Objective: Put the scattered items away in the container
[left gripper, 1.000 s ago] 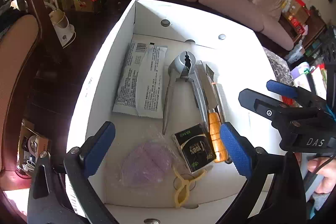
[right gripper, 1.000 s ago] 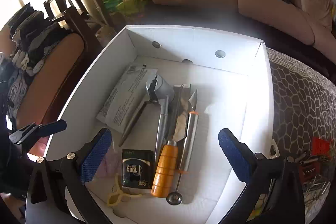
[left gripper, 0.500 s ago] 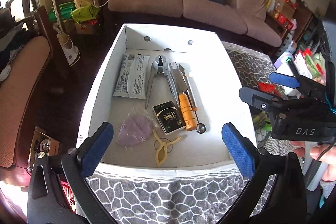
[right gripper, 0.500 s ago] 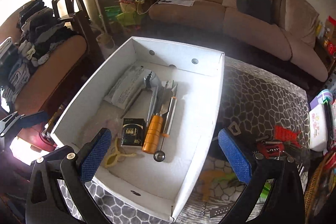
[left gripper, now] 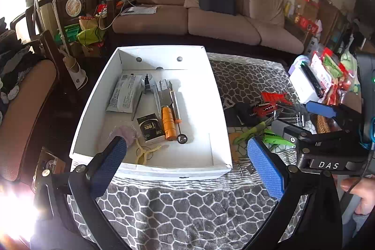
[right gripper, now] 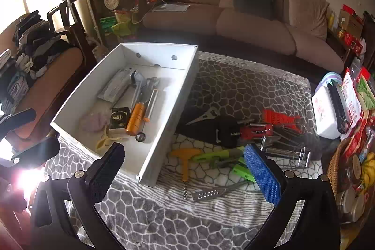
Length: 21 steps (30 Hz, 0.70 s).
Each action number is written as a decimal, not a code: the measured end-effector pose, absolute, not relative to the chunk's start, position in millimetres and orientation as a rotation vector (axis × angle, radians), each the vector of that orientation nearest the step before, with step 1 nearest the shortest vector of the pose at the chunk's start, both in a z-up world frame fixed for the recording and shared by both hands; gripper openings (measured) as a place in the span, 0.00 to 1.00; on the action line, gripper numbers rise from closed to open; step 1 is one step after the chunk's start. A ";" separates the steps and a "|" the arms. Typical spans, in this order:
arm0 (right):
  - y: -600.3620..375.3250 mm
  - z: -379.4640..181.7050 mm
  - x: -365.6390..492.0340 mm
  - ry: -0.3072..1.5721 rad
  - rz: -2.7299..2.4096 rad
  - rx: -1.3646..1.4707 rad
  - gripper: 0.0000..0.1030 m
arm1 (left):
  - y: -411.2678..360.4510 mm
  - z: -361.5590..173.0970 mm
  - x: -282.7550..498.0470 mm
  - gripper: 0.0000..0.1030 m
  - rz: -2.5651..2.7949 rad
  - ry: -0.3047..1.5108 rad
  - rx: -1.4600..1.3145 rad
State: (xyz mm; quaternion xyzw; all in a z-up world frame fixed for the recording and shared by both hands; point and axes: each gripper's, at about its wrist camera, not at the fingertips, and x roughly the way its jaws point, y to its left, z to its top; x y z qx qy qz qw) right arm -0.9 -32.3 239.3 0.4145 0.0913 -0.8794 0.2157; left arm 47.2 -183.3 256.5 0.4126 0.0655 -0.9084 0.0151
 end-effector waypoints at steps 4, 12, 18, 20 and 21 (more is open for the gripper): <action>18.2 232.1 3.4 0.225 -2.490 1.172 1.00 | -143.4 250.3 47.0 1.00 -2.860 0.188 1.288; 109.8 211.3 13.1 0.120 -2.578 1.187 1.00 | -71.2 211.4 41.5 1.00 -2.910 0.221 1.350; 158.8 176.1 16.6 0.070 -2.642 1.232 1.00 | -19.5 170.4 41.5 1.00 -2.916 0.164 1.397; 171.2 160.2 16.3 0.060 -2.647 1.259 1.00 | -6.4 155.5 41.6 1.00 -2.906 0.139 1.402; 176.5 152.6 16.8 0.061 -2.650 1.269 1.00 | -1.0 147.6 41.5 1.00 -2.902 0.131 1.406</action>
